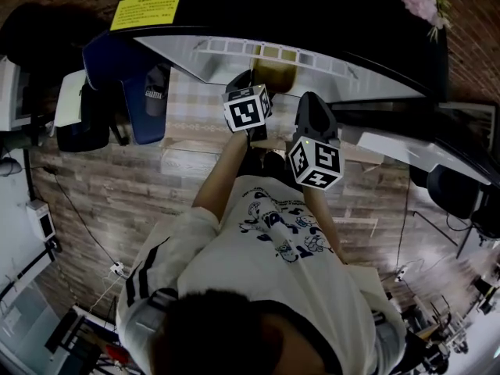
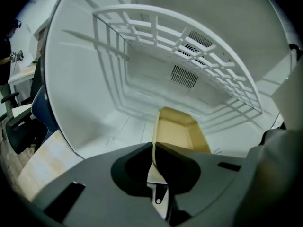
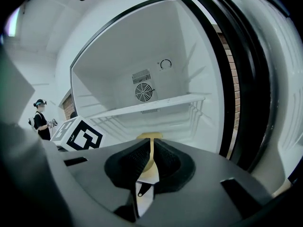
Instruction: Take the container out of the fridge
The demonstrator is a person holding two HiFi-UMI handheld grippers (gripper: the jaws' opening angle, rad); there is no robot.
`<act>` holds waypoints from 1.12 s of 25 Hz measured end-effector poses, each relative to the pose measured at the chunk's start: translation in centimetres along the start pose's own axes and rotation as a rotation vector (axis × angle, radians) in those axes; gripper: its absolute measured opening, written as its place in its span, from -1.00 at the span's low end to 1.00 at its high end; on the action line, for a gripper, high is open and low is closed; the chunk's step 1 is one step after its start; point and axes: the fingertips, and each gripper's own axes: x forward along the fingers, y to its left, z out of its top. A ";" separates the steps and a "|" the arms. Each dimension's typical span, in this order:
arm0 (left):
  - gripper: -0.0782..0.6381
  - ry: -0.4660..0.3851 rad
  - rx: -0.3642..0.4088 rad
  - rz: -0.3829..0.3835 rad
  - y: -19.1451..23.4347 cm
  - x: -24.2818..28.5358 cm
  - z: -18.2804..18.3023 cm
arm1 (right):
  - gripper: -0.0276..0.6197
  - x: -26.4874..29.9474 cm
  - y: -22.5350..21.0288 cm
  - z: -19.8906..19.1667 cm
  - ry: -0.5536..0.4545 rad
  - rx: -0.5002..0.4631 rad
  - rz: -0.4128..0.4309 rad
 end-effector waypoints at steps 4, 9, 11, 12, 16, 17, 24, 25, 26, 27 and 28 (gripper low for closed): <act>-0.70 -0.034 -0.041 0.020 -0.5 -1.7 -0.7 | -0.78 -0.9 -0.1 -0.1 0.002 -0.021 0.047; -0.70 -0.067 -0.093 0.070 -0.7 -3.6 -2.5 | -0.78 -2.0 -0.4 -0.8 0.013 -0.048 0.120; -0.70 -0.079 -0.111 0.094 -0.7 -4.7 -3.3 | -0.78 -2.6 -0.4 -1.2 0.018 -0.053 0.149; -0.70 -0.084 -0.118 0.104 -0.7 -5.2 -3.7 | -0.78 -2.9 -0.4 -1.3 0.020 -0.053 0.162; -0.70 -0.095 -0.135 0.132 -0.9 -7.3 -5.0 | -0.78 -4.1 -0.2 -1.9 0.027 -0.058 0.206; -0.70 -0.096 -0.137 0.137 -1.0 -7.8 -5.4 | -0.78 -4.3 -0.2 -2.1 0.029 -0.059 0.213; -0.70 -0.099 -0.147 0.159 -0.3 -10.7 -7.2 | -0.78 -5.4 0.7 -3.2 0.040 -0.062 0.245; -0.70 -0.099 -0.149 0.159 -0.1 -11.0 -7.4 | -0.78 -5.6 0.9 -3.3 0.039 -0.064 0.247; -0.70 -0.099 -0.151 0.159 0.0 -11.4 -7.6 | -0.78 -5.8 1.1 -3.4 0.039 -0.065 0.249; -0.70 -0.099 -0.153 0.159 0.2 -11.7 -7.8 | -0.78 -6.0 1.4 -3.6 0.039 -0.066 0.250; -0.70 -0.100 -0.154 0.158 0.3 -12.1 -8.0 | -0.78 -6.2 1.6 -3.8 0.038 -0.066 0.250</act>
